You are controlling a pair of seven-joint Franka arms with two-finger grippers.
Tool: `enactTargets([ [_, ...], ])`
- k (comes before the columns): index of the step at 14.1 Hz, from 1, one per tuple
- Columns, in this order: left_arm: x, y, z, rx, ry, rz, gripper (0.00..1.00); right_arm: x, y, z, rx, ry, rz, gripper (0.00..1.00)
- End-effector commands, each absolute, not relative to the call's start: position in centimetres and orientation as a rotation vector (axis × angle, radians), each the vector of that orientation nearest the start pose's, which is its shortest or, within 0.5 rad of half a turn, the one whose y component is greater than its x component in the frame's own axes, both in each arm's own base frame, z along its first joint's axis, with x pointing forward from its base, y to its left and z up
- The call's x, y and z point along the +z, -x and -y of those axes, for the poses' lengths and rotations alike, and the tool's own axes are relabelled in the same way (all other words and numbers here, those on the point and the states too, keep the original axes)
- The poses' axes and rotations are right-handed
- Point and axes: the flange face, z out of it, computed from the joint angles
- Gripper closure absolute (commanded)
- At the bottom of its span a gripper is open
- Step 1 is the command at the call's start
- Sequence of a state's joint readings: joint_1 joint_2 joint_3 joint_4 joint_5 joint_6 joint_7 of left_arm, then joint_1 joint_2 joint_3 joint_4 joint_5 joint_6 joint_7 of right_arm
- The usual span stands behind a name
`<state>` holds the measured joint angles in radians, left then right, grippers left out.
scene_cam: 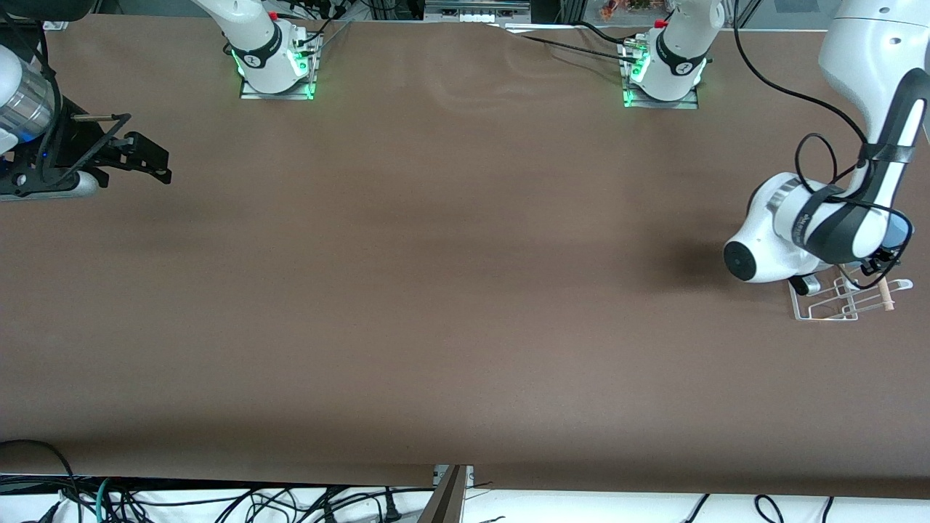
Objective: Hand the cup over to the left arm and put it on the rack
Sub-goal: 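Lower the cup upside down onto the rack dowels with the left gripper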
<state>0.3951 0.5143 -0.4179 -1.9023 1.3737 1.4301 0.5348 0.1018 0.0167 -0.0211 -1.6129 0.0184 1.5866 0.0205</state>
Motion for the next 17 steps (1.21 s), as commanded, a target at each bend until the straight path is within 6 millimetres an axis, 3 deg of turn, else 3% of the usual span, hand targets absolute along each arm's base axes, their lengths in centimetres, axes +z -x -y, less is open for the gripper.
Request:
enactTargets([
  [1,26.7,-56.2,-12.1,1.138,1.617,-1.088,0.89,60.0,-55.7,-4.7,0.092,3.095,0.037,0.00],
  [4,26.4,-55.8,-13.7,1.138,1.640,-1.090,0.89,59.9,-55.7,-4.6,0.095,3.097,0.029,0.00],
  [6,26.2,-55.9,-13.7,1.126,1.624,-1.101,0.84,60.1,-55.9,-4.6,0.087,3.098,0.042,0.01],
  [7,26.3,-55.9,-13.5,1.125,1.621,-1.102,0.50,60.0,-55.9,-4.5,0.092,3.100,0.035,0.01],
  [8,26.3,-56.0,-13.3,1.120,1.619,-1.105,0.29,59.9,-55.9,-4.6,0.094,3.104,0.051,0.01],
  [9,26.3,-56.1,-13.1,1.122,1.616,-1.108,0.00,59.7,-56.0,-4.7,0.099,3.103,0.046,0.01],
  [14,26.7,-56.4,-11.7,1.118,1.597,-1.108,0.00,59.6,-55.9,-4.4,0.115,3.101,0.049,0.00],
  [17,28.3,-56.9,-8.8,1.151,1.579,-1.073,0.00,59.5,-55.8,-4.5,0.122,3.102,0.054,0.01],
])
